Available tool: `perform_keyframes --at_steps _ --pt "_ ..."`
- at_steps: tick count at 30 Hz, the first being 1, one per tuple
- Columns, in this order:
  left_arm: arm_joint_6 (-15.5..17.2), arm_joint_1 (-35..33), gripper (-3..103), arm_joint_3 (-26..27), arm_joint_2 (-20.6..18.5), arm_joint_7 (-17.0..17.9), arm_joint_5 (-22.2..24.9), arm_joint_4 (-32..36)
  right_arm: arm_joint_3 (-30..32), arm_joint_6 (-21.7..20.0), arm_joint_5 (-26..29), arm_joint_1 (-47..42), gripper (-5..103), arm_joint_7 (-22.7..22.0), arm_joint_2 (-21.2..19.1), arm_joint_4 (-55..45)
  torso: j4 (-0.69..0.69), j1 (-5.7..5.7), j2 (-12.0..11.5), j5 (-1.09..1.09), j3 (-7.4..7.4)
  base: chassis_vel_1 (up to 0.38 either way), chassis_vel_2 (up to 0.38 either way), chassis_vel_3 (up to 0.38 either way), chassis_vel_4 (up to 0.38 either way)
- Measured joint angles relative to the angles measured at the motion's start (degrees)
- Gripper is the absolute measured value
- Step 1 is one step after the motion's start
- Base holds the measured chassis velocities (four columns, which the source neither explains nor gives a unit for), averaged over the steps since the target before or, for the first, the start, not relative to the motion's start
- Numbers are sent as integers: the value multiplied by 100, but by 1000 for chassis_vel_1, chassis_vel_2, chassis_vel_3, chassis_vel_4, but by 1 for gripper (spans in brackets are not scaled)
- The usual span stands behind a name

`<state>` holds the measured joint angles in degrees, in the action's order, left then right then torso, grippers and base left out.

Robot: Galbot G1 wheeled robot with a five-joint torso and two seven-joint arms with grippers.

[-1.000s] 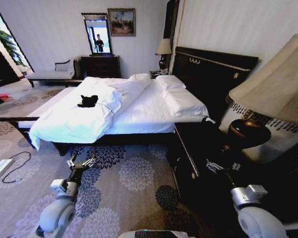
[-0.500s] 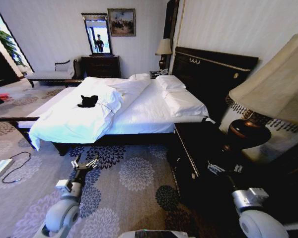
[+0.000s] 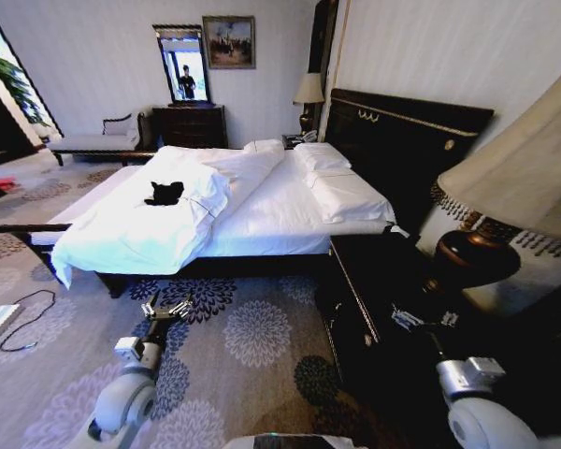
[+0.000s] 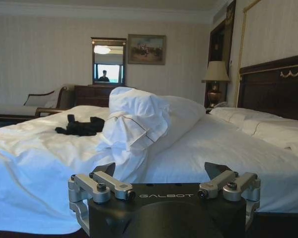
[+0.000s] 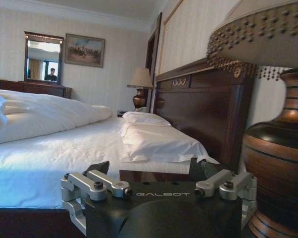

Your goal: Fold the clothes on the bed.

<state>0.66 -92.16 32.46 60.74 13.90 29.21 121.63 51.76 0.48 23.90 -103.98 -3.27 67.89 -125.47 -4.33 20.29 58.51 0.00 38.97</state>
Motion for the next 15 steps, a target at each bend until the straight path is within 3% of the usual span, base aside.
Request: perform_keyframes --at_steps 15 --pt "20 -37 100 -95 25 21 -44 24 -21 38 -13 41 100 2 35 86 0 3 -1 0 1 -180 185 184 -182"
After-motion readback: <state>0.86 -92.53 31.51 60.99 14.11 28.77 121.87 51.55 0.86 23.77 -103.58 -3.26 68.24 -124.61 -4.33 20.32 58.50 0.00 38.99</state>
